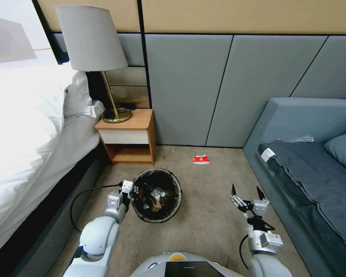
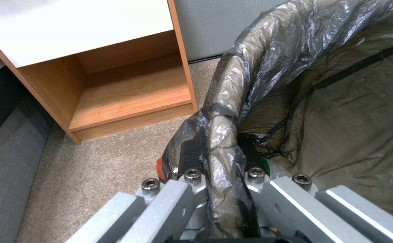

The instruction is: Pick up the trash bin, then pick up the garbage from the floor and place it into the trash bin.

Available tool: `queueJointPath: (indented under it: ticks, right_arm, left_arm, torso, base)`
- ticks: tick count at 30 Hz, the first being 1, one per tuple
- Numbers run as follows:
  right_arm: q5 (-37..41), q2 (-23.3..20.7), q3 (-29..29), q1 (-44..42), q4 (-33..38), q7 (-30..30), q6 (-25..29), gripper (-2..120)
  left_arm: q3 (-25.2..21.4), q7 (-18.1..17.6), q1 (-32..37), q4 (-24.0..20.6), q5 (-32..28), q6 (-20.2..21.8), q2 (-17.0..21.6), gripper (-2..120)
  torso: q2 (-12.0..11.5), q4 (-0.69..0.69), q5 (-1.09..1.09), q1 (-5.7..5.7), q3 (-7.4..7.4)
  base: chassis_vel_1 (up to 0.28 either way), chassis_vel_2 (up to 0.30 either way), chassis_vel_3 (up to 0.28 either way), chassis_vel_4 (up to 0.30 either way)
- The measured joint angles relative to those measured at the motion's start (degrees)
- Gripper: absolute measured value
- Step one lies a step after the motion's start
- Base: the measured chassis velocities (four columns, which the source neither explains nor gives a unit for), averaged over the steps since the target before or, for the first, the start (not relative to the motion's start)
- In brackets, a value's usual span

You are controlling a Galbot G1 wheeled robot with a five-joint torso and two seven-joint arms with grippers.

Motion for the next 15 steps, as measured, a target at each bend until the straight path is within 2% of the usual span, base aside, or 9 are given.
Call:
queueJointPath:
  ticks: [15]
  right_arm:
    - [0.08, -0.04, 0.06, 0.08, -0.36, 0.61, -0.27, 100]
  left_arm:
    - [0.37, 0.0, -0.29, 0.32, 0.09, -0.16, -0.19, 1]
  torso:
    - [0.0, 0.0, 0.0, 0.0, 0.0]
  base:
    - [0.0, 0.0, 0.0, 0.0]
